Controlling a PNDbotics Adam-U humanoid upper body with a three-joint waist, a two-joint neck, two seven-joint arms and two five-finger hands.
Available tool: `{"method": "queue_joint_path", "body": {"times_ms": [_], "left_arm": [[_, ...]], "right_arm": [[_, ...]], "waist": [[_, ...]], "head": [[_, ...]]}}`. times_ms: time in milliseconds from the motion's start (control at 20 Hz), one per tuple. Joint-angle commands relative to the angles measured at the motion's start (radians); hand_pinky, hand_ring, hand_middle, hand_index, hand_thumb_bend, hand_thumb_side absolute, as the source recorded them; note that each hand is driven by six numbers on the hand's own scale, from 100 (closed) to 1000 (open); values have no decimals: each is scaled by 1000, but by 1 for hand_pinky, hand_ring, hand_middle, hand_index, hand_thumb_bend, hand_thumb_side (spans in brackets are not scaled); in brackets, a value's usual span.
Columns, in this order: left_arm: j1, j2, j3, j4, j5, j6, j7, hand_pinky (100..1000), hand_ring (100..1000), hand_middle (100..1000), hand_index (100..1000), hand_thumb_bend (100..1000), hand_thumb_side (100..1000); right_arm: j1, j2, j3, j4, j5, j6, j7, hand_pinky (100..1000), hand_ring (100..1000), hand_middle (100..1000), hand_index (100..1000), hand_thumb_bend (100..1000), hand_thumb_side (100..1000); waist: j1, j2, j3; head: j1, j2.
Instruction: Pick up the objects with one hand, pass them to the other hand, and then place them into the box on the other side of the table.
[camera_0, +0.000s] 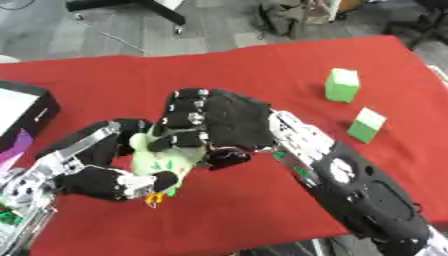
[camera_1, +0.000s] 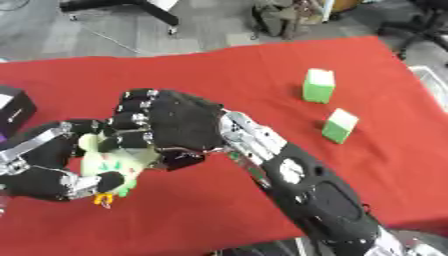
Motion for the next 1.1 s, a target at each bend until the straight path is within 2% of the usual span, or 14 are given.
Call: {"method": "queue_joint_path", "body": {"times_ms": [50, 100, 250, 450, 600, 650, 700, 750, 800, 850, 900, 1000, 1100], "left_arm": [[-19, 9, -32, -51, -31, 9, -23, 711, 400, 284, 552, 433, 150], [-20, 9, -31, -51, -40, 16, -17, 683, 349, 218, 484, 393, 119], [-22, 9, -29, -51, -53, 42, 20, 667, 313, 168, 431, 352, 100], [-23, 8, -35, -51, -38, 69, 72, 665, 308, 160, 422, 313, 100], [-24, 7, -39, -51, -16, 83, 99, 663, 307, 160, 421, 283, 102], [-24, 7, -39, -51, -9, 87, 107, 663, 307, 160, 421, 283, 102], [-24, 6, -40, -51, -1, 91, 114, 663, 306, 158, 419, 270, 101], [-24, 6, -40, -51, 5, 93, 120, 663, 305, 158, 418, 267, 100], [-24, 6, -40, -51, 11, 95, 125, 663, 305, 158, 418, 267, 100], [-24, 6, -41, -51, 16, 97, 128, 663, 305, 158, 418, 263, 100], [-24, 6, -42, -51, 20, 98, 130, 664, 306, 159, 420, 263, 101], [-24, 7, -44, -51, 26, 99, 128, 665, 308, 161, 421, 262, 101], [-24, 7, -47, -51, 32, 100, 124, 667, 310, 164, 423, 264, 104]], "right_arm": [[-21, -17, -17, -4, 19, 10, -13, 602, 623, 508, 595, 168, 100], [-21, -18, -17, -4, 21, 10, -15, 603, 623, 513, 602, 174, 100], [-21, -20, -17, -4, 26, 9, -20, 604, 622, 530, 628, 253, 100], [-19, -21, -15, -5, 32, 7, -26, 604, 621, 543, 658, 320, 100], [-18, -21, -12, -6, 32, 4, -31, 606, 622, 560, 694, 399, 138], [-17, -22, -11, -7, 32, 2, -32, 606, 622, 560, 694, 399, 138], [-17, -22, -10, -7, 33, -1, -32, 614, 632, 577, 719, 469, 178], [-16, -24, -9, -8, 36, -3, -30, 640, 666, 622, 767, 548, 239], [-16, -25, -8, -8, 43, -7, -23, 648, 677, 637, 780, 566, 254], [-16, -28, -5, -6, 53, -11, -11, 680, 725, 717, 850, 643, 315], [-15, -28, -3, -3, 64, -15, 2, 721, 794, 825, 967, 690, 373], [-12, -26, 0, 5, 83, -16, 30, 749, 848, 916, 1000, 719, 406], [-11, -22, 1, 8, 80, -13, 58, 763, 880, 962, 1000, 734, 414]], "waist": [[2, -14, 2], [2, -15, 2], [2, -16, 3], [2, -16, 2], [2, -16, 1], [2, -16, 1], [2, -16, 0], [2, -16, 0], [2, -16, -1], [2, -16, -1], [2, -16, -2], [2, -16, -2], [2, -16, -2]], "head": [[2, -3], [2, -3], [2, -3], [2, -3], [3, -3], [3, -3], [3, -3], [3, -3], [3, -3], [3, -3], [3, -3], [3, -3], [2, -3]]}}
